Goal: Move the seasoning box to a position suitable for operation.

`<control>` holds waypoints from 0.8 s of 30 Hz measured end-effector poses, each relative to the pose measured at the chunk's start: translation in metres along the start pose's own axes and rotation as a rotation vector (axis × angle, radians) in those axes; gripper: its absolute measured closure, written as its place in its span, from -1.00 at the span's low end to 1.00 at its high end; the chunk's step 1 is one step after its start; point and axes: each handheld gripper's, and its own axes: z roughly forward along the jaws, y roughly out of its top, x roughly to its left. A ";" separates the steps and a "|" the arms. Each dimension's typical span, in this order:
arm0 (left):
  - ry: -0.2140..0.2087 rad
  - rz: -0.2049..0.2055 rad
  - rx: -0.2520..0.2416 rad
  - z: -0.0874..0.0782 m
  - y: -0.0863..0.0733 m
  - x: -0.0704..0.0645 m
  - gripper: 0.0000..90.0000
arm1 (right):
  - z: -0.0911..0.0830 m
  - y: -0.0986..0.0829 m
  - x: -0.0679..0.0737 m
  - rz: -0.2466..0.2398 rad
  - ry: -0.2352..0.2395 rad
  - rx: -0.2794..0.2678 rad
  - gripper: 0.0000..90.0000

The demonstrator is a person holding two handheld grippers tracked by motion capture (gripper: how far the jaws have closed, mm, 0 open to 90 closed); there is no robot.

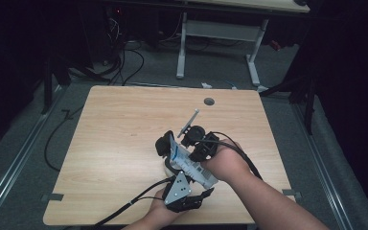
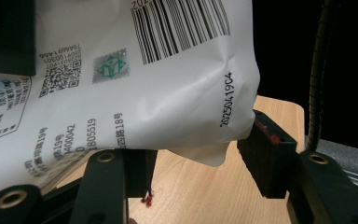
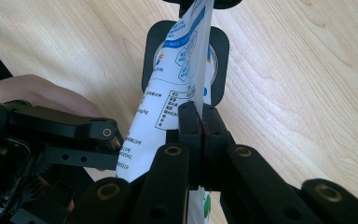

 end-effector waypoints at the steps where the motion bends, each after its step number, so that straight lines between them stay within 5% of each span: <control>1: 0.000 -0.001 -0.001 0.000 0.000 0.000 0.09 | 0.000 0.000 0.000 0.004 0.001 -0.001 0.99; 24: 0.008 -0.010 -0.015 0.000 0.001 0.000 0.11 | 0.001 0.000 0.000 0.001 -0.003 -0.002 0.99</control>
